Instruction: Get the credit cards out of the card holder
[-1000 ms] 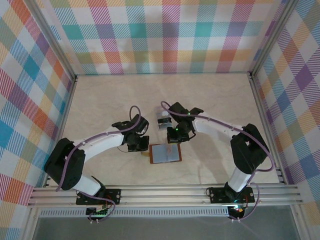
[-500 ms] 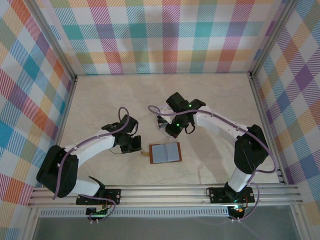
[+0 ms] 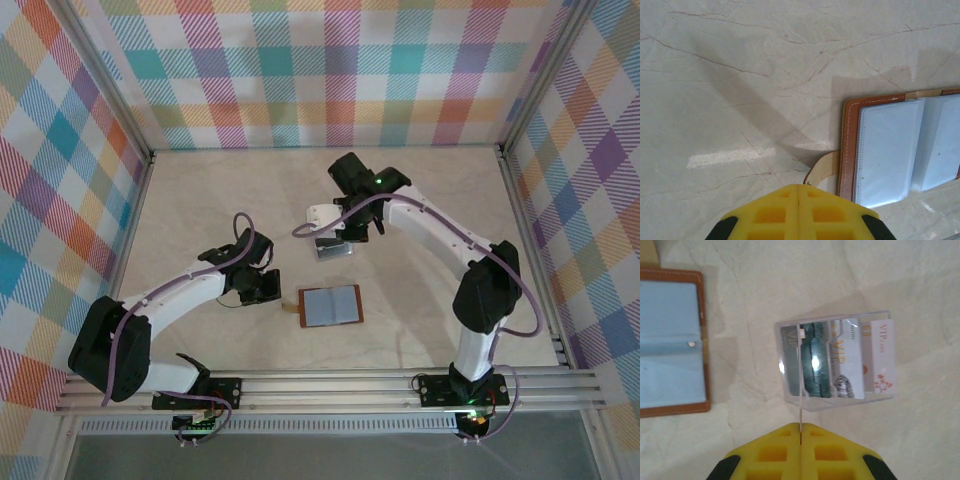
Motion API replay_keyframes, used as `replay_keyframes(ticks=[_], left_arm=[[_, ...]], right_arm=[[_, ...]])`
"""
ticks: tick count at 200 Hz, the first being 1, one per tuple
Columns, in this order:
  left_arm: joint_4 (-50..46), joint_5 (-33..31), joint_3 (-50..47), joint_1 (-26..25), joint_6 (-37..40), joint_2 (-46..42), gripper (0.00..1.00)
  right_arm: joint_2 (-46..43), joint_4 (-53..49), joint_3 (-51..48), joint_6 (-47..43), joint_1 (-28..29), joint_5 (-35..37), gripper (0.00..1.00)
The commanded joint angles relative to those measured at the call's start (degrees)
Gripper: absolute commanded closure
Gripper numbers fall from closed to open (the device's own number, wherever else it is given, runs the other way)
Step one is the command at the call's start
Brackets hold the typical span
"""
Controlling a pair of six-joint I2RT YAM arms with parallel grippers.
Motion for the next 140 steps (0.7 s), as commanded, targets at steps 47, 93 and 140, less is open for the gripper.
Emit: replay_keyframes(ticks=[47, 93, 140], left_arm=[[-1.0, -0.1, -0.8, 1.3, 0.3, -2.1, 0.94], [-1.1, -0.1, -0.8, 1.3, 0.1, -2.2, 0.94], [-1.4, -0.6, -1.4, 1.4, -0.1, -2.9, 0.94]], right_arm=[[11.9, -7.0, 15.5, -10.2, -2.1, 1.3, 1.0], [20.6, -10.4, 25.7, -11.1, -3.2, 1.7, 1.0], [26.3, -10.1, 31.6, -12.6, -3.6, 3.1, 1.0]])
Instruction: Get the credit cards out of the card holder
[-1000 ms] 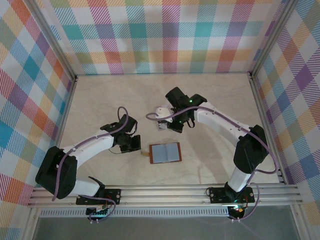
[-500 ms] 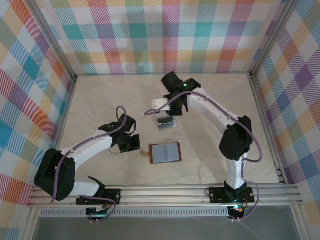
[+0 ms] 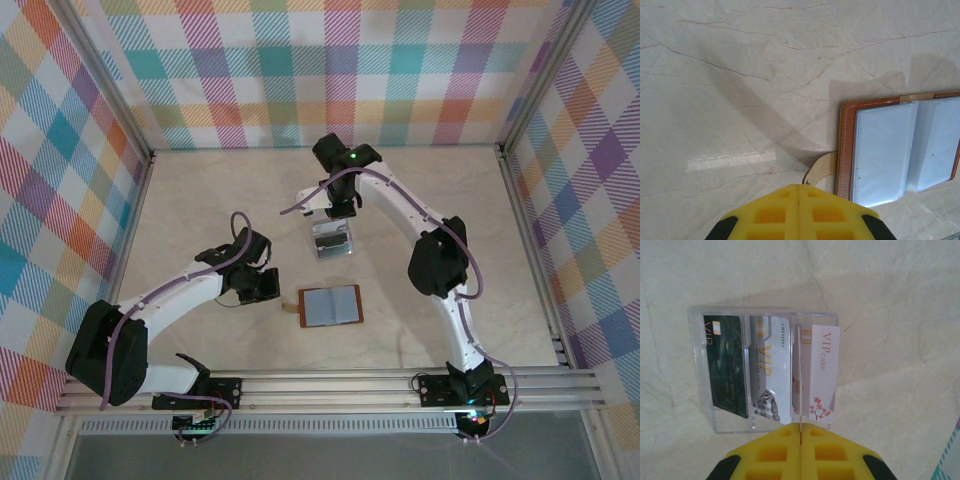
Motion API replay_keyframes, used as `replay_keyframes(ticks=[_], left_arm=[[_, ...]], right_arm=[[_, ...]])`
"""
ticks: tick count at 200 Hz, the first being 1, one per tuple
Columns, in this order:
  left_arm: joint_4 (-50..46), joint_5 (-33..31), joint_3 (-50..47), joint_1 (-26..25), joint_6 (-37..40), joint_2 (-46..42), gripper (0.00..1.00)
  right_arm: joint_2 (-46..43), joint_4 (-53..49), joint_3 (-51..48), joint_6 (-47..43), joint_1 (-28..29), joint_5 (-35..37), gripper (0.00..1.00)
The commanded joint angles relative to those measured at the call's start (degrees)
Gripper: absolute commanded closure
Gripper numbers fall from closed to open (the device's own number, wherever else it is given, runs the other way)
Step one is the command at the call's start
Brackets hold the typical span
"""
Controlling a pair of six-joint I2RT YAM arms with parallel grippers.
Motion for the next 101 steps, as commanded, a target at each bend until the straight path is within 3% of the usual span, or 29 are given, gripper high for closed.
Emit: replay_keyframes(ticks=[1, 101], left_arm=[[-1.3, -0.4, -1.4, 0.9, 0.0, -1.6, 0.94], [-1.9, -0.1, -2.1, 1.2, 0.2, -2.2, 0.94]], right_arm=[[2.3, -2.1, 3.5, -2.3, -0.3, 0.0, 1.0], [7.2, -4.0, 7.6, -0.9, -0.3, -0.1, 1.0]])
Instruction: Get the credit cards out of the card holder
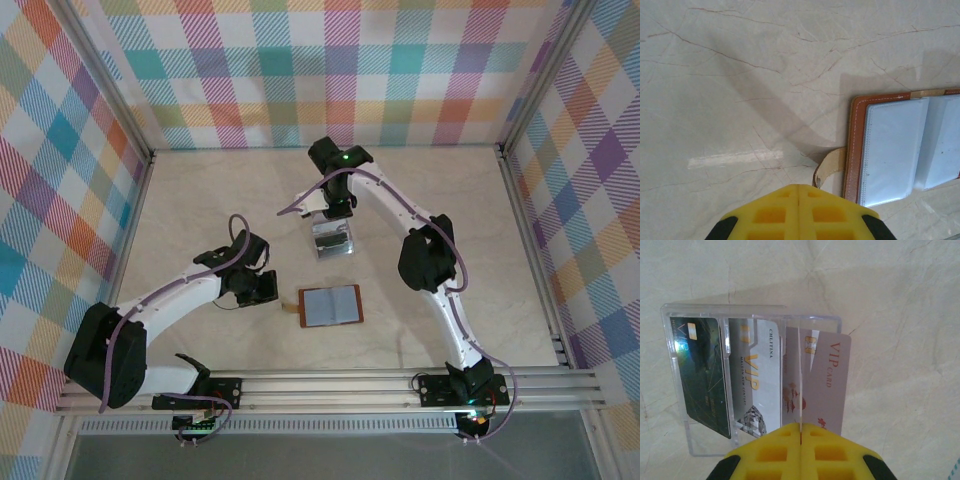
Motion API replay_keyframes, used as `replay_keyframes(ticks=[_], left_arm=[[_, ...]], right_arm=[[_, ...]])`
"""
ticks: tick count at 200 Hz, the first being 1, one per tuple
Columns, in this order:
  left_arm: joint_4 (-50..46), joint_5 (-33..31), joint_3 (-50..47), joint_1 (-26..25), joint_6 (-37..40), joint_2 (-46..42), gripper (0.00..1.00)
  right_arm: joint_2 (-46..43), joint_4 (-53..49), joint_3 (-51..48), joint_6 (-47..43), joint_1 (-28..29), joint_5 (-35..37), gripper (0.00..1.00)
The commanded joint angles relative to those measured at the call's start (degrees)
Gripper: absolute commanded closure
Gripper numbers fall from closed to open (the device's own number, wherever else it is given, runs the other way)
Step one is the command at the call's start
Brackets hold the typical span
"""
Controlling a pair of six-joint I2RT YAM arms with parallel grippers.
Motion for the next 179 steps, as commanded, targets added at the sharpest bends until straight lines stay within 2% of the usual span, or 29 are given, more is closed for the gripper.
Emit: replay_keyframes(ticks=[1, 7, 32, 51, 109, 154, 179], left_arm=[[-1.7, -0.2, -0.7, 0.8, 0.2, -1.4, 0.94], [-1.7, -0.2, -0.7, 0.7, 0.1, -1.5, 0.94], [-1.7, -0.2, -0.8, 0.8, 0.2, -1.7, 0.94], [-1.6, -0.1, -0.7, 0.8, 0.1, -1.4, 0.94], [-1.3, 0.1, -0.5, 0.8, 0.2, -1.1, 0.93], [-1.0, 0.0, 0.0, 0.8, 0.3, -0.8, 0.93], [-1.3, -2.1, 0.7, 0.8, 0.3, -1.0, 0.91]], right_arm=[[0.9, -2.3, 1.8, 0.3, -0.3, -0.9, 1.0], [0.9, -2.3, 1.9, 0.4, -0.3, -0.8, 1.0], [1.0, -2.0, 1.9, 0.9, -0.3, 0.1, 0.87], [1.0, -1.4, 1.8, 1.1, -0.4, 0.6, 0.82], [0.4, 0.8, 1.9, 2.1, -0.3, 1.1, 0.78], [-1.5, 4.9, 1.9, 10.3, -1.3, -2.4, 0.71], [-3.6, 7.3, 1.2, 22.3, -3.1, -6.8, 0.64]])
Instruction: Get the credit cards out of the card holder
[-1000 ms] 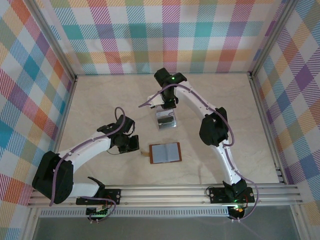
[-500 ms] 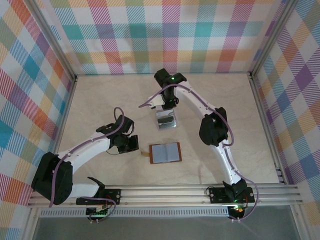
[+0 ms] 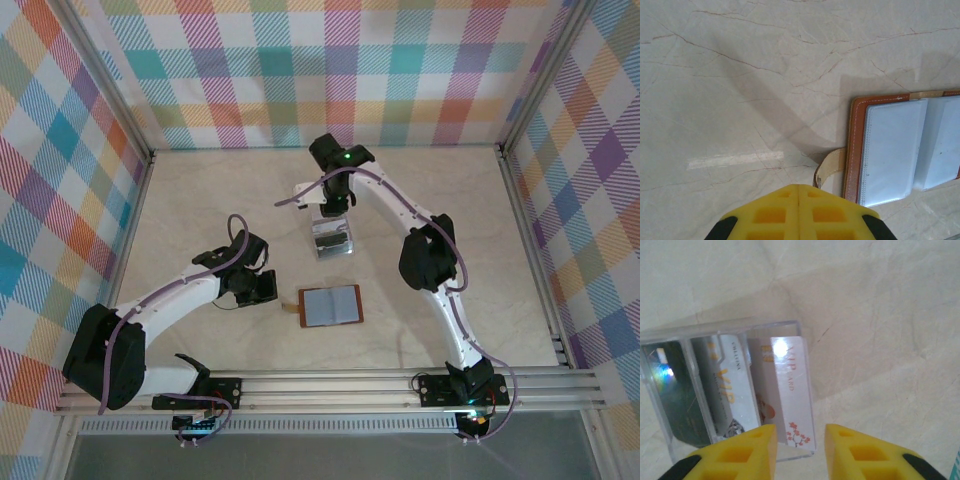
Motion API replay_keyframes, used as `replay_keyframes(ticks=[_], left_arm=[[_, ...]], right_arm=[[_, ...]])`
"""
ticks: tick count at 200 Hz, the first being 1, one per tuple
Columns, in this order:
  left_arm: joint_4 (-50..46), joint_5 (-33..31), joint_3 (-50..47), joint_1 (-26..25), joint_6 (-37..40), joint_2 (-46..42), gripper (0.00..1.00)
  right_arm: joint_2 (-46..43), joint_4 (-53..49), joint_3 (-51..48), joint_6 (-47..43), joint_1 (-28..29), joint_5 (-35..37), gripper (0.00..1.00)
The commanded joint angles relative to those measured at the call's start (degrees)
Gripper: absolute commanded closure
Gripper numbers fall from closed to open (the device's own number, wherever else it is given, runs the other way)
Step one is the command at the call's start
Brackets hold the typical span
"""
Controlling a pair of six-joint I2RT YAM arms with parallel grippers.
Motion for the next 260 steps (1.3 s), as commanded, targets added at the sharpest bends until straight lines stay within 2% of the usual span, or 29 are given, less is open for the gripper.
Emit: replay_keyframes(ticks=[1, 11, 27, 39, 55, 62, 69, 73, 78, 83, 101, 123, 155, 173, 195, 207, 224, 235, 260], left_arm=[[-1.3, -2.2, 0.8, 0.7, 0.3, -0.6, 0.91], [-1.2, -3.2, 1.1, 0.7, 0.7, -1.2, 0.87], [-1.4, -5.8, 1.5, 0.7, 2.0, -2.4, 0.73], [-2.1, -8.7, 2.3, 0.7, 2.9, -3.2, 0.57], [-2.6, -12.2, 3.3, 0.7, 4.2, -3.9, 0.37], [-2.4, -13.3, 3.6, 0.8, 4.6, -4.1, 0.3], [-2.0, -14.5, 3.9, 0.8, 4.9, -4.1, 0.24], [-1.7, -15.0, 3.9, 0.9, 5.2, -4.1, 0.21], [-1.2, -15.6, 4.1, 0.9, 5.4, -4.0, 0.07], [-0.7, -16.2, 4.2, 0.9, 5.6, -3.9, 0.01], [0.6, -19.1, 4.9, 1.2, 6.9, -3.1, 0.0], [1.8, -25.7, 5.7, 1.8, 9.5, -2.2, 0.0], [5.1, -34.7, 6.0, 6.0, 14.6, -1.4, 0.0], [10.6, -42.2, 3.7, 9.0, 17.0, -0.9, 0.0], [21.3, -47.5, 0.3, 11.9, 20.7, 1.0, 0.0], [26.2, -46.2, -1.2, 13.8, 23.1, 2.3, 0.0], [35.5, -38.8, -4.3, 17.5, 25.6, 3.8, 0.0], [44.4, -33.9, -7.8, 19.5, 26.6, 5.0, 0.0], [62.6, -28.2, -14.8, 22.5, 27.0, 7.4, 0.0]], right_arm=[[-3.9, 2.8, 1.0, 12.9, -2.1, -5.9, 0.63], [-5.7, 4.5, -1.4, 17.7, -2.9, -8.0, 0.59], [-10.8, 10.8, -10.1, 23.9, -3.5, -9.0, 0.53], [-15.5, 17.5, -18.9, 27.5, -3.5, -8.4, 0.44], [-21.3, 25.2, -29.2, 32.4, -3.7, -7.3, 0.28], [-23.4, 27.3, -32.8, 34.3, -3.9, -7.5, 0.17], [-25.1, 29.1, -36.5, 35.8, -4.0, -7.7, 0.01], [-26.2, 30.1, -38.3, 36.6, -4.1, -7.7, 0.0], [-27.5, 31.1, -40.4, 37.7, -4.2, -7.6, 0.0], [-28.7, 32.2, -42.5, 38.6, -4.3, -7.6, 0.0], [-33.2, 35.4, -49.9, 41.7, -4.6, -6.4, 0.0], [-39.1, 40.9, -60.0, 47.2, -5.6, -3.9, 0.0], [-47.6, 49.7, -74.9, 55.5, -9.7, -0.6, 0.0], [-52.0, 56.6, -83.4, 58.4, -13.7, 2.7, 0.0], [-56.1, 68.3, -93.4, 61.3, -17.6, 6.5, 0.0], [-56.9, 75.3, -97.7, 60.7, -19.2, 8.1, 0.0], [-56.9, 85.4, -102.8, 59.4, -20.9, 8.2, 0.0], [-56.2, 90.7, -105.2, 56.9, -22.0, 6.6, 0.0], [-53.4, 99.3, -108.0, 55.4, -23.3, 6.0, 0.0]])
